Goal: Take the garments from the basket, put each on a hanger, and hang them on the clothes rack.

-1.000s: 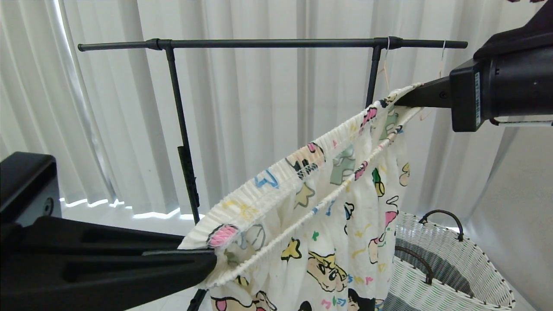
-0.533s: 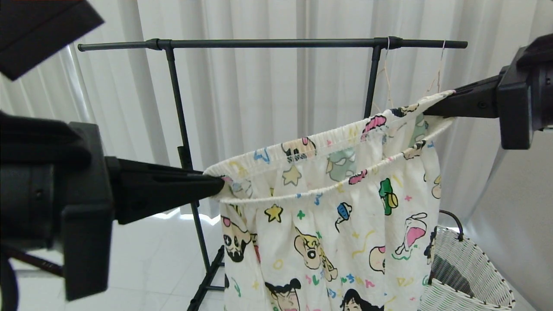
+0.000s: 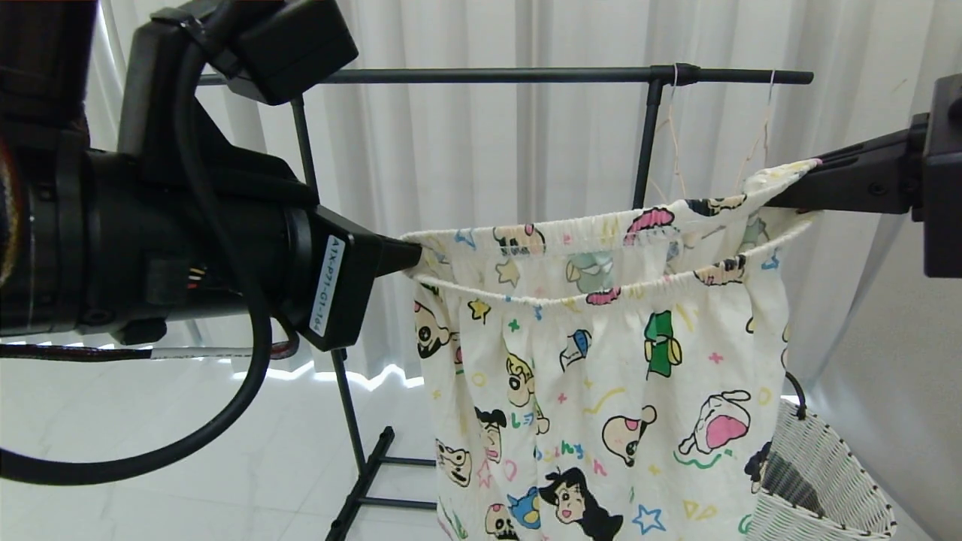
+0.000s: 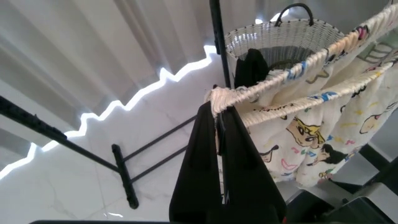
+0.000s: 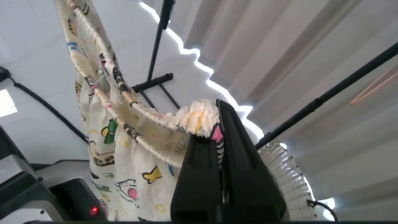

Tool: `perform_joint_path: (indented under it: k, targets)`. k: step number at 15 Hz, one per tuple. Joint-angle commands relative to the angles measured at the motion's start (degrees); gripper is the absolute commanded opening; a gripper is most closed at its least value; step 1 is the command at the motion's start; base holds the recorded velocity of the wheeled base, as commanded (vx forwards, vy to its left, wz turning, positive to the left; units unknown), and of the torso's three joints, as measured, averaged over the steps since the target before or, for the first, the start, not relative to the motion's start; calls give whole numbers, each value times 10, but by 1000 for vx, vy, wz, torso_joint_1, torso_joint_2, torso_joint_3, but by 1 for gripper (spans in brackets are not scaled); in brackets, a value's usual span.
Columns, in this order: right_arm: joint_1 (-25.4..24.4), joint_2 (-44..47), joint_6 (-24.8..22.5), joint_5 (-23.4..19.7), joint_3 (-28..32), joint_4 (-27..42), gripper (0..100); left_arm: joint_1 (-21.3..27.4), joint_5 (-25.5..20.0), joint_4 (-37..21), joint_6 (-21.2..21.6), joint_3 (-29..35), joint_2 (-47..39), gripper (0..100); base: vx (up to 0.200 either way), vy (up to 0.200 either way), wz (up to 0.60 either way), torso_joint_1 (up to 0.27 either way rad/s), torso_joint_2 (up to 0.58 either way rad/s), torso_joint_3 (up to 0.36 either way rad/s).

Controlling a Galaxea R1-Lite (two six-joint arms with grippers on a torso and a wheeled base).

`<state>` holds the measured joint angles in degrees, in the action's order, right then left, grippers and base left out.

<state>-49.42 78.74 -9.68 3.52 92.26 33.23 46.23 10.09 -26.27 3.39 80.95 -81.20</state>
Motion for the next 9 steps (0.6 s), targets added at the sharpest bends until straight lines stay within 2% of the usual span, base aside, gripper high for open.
perform_joint_path:
  k: [1, 3, 4, 7, 9]
  targets:
    - [-1, -3, 0, 0, -4, 0, 0, -3, 0, 0, 0, 1, -6, 0, 0, 0, 0, 0, 0, 0]
    - [-1, -3, 0, 3, -8, 0, 0, -11, 0, 0, 0, 4, -6, 0, 0, 0, 0, 0, 0, 0]
    - [-1, -3, 1, 3, -11, 1, 100, -12, 1, 1, -1, 6, -7, 0, 0, 0, 0, 0, 0, 0]
    - [-6, -17, 0, 3, -29, 12, 100, -26, 12, 2, -2, 17, -13, 0, 0, 0, 0, 0, 0, 0]
    - [-27, -42, 0, 3, -70, 11, 100, -37, 19, 2, -2, 19, -15, 0, 0, 0, 0, 0, 0, 0]
